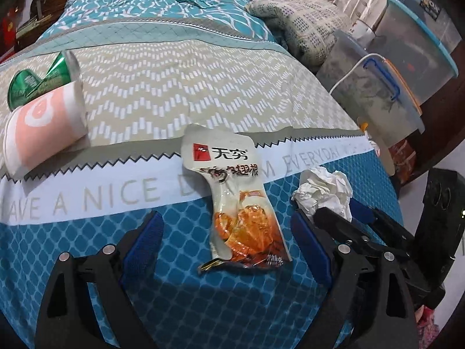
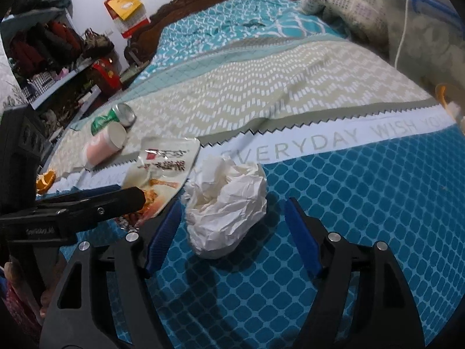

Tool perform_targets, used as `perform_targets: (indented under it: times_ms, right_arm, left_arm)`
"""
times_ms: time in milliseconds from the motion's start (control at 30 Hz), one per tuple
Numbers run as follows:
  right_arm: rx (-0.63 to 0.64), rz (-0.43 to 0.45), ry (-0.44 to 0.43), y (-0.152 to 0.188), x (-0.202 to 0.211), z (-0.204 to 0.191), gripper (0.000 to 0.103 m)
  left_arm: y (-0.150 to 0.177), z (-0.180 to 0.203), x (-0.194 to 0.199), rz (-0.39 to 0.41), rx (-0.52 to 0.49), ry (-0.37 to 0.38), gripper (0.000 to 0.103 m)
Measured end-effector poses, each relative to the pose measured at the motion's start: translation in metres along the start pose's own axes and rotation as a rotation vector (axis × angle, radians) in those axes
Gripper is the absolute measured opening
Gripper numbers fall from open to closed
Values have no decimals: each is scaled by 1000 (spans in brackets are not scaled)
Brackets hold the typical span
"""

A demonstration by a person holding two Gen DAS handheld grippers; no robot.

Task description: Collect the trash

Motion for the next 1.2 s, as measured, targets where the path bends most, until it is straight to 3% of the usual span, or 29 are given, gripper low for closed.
perform_targets:
  times_ms: [67, 133, 167, 233, 267, 333, 367, 433, 833, 1200]
  right_arm:
    - [26, -2, 15, 0, -2, -2, 73]
    - [78, -7, 34, 0, -5, -6, 52]
    - [90, -8, 32, 0, -7, -7, 51]
    - [112, 2, 47, -1, -6, -10, 48]
    - [117, 5, 50, -1, -6, -10, 48]
    - [107, 15, 54, -2, -4, -7, 47]
    - [96, 21, 59, -3, -2, -4, 47]
    - [80, 33, 72, -5, 1, 3, 47]
    - [-17, 68, 105, -7, 24, 46, 47]
    - [-26, 75, 91, -2, 32, 50, 47]
  left_arm:
    - [0, 2, -1, 4, -8, -9, 85]
    - [-1, 2, -2, 11, -14, -19, 80]
    - [-1, 2, -2, 16, -16, -29, 77]
    - [-3, -1, -1, 26, -27, -61, 62]
    - [-3, -2, -2, 29, -32, -69, 60]
    - [-4, -3, -2, 32, -35, -87, 39]
    - [-5, -3, -2, 37, -39, -98, 37]
    - [-6, -1, -2, 40, -34, -83, 23]
    - [-4, 11, -1, 48, -69, -150, 21]
    - [4, 28, 0, 32, -93, -151, 20]
Point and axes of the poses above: each gripper's, at about its wrist camera, not at the fingertips, and x roughly against the way its jaws point, z to its right, y to its underside, the point moved 8 cm from there along -x, roughly the way its jaws point, and after that the axes turned 7 degrees about z, right-handed, at the moved point
